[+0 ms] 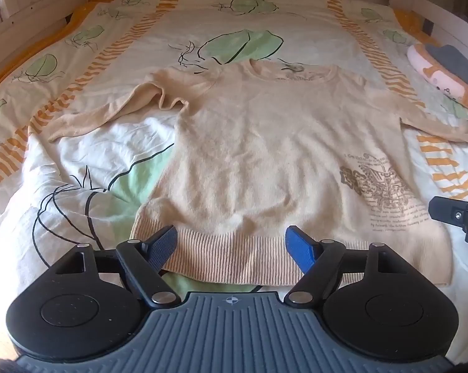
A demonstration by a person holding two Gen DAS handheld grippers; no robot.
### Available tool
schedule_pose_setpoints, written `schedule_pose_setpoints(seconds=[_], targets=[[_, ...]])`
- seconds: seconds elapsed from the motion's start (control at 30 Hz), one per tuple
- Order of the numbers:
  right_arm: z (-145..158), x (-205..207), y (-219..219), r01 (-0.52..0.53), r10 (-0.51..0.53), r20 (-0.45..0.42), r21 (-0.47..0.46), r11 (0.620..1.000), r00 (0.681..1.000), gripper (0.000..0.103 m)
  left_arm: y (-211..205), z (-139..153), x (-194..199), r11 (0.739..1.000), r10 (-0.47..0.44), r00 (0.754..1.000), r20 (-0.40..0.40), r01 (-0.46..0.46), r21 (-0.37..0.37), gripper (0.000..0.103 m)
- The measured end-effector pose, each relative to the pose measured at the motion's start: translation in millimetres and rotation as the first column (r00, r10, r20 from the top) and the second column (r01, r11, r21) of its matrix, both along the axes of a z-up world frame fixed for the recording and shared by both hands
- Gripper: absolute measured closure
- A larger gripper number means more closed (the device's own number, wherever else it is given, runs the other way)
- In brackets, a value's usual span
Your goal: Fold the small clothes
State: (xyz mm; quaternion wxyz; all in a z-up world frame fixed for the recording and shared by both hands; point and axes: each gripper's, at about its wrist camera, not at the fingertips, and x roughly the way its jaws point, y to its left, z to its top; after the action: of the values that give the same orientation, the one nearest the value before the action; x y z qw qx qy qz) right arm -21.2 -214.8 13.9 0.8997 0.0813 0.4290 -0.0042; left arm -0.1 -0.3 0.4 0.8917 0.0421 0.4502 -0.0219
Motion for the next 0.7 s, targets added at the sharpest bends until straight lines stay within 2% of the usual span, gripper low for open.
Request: schedule_pose_setpoints(seconds=[0.13,0.2,0.37,0.7], targets=[[-1,-1,2,-0.01,0.01,0.005,0.002,1.0,1.0,0.001,4,-4,-7,1.0,-0.015,1.0,0.006,0.015,0.014,0.027],[-3,3,3,-0.026,0.026,-0.016,0.011,1.0,1.0,0.001,-5,-5,-5,0.999,-0.018,1.0,-0.018,0.019,0.044,0.027],[-4,0,2,-0.044,0.044,-0.012,0.024,0.999,0.999,0.001,-2,0,-4,0.999,-0.026,0.999,-0.038,0.027,0.032,0.027],[-2,-7,13,-0.106,0.106,0.01,0.038,0.994,0.994,0.001,-2,3,-11,0.999,-0.023,1.0,-0.021,0.024,0.04,0.027]])
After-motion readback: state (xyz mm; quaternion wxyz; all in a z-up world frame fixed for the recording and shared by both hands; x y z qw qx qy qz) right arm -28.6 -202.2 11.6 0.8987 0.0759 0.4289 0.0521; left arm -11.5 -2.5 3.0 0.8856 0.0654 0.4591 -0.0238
